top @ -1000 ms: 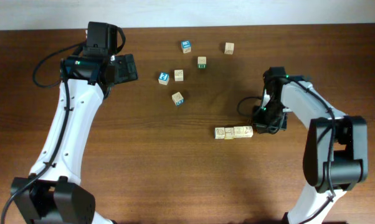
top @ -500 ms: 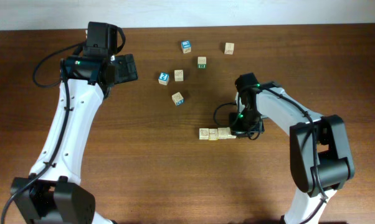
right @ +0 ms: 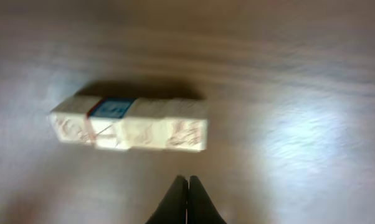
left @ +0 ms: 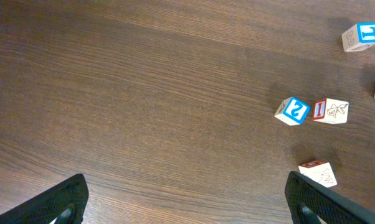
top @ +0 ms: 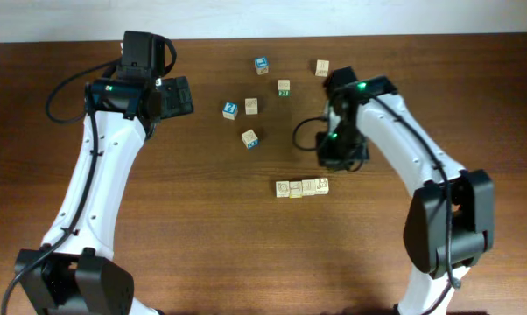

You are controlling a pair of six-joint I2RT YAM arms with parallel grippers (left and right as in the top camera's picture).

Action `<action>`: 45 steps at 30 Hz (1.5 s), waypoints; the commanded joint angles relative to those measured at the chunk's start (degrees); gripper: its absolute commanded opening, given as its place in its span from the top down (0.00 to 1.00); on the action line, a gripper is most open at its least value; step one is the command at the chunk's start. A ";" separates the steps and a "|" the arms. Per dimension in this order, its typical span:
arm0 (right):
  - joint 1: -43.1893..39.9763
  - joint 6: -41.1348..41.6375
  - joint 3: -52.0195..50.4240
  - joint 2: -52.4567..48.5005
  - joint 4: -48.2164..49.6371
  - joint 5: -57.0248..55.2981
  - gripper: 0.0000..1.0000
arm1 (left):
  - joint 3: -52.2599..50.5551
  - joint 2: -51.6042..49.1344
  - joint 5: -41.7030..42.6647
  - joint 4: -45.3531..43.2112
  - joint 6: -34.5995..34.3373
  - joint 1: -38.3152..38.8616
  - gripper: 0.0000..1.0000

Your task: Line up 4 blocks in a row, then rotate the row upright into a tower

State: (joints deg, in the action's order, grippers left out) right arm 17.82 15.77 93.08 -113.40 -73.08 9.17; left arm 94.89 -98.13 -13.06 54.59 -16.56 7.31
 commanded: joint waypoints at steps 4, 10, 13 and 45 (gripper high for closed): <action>10.27 8.87 -6.80 0.55 1.18 -0.42 0.95 | 0.83 1.33 0.15 -0.07 -0.55 -0.09 0.01; 13.57 9.81 -13.20 0.50 10.49 -0.79 0.96 | 0.83 1.33 0.15 0.02 -0.55 -0.09 0.01; 13.73 9.84 -13.53 -0.79 12.57 -0.74 0.96 | 0.83 1.33 0.17 0.04 -0.57 -0.09 0.01; 6.86 5.97 -4.57 2.99 14.29 -3.43 0.96 | 0.76 0.35 6.60 0.15 -3.26 0.17 0.07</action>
State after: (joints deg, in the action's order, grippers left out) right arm 25.58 23.49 88.42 -108.29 -60.36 7.33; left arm 94.89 -98.13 -8.51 54.65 -17.41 7.38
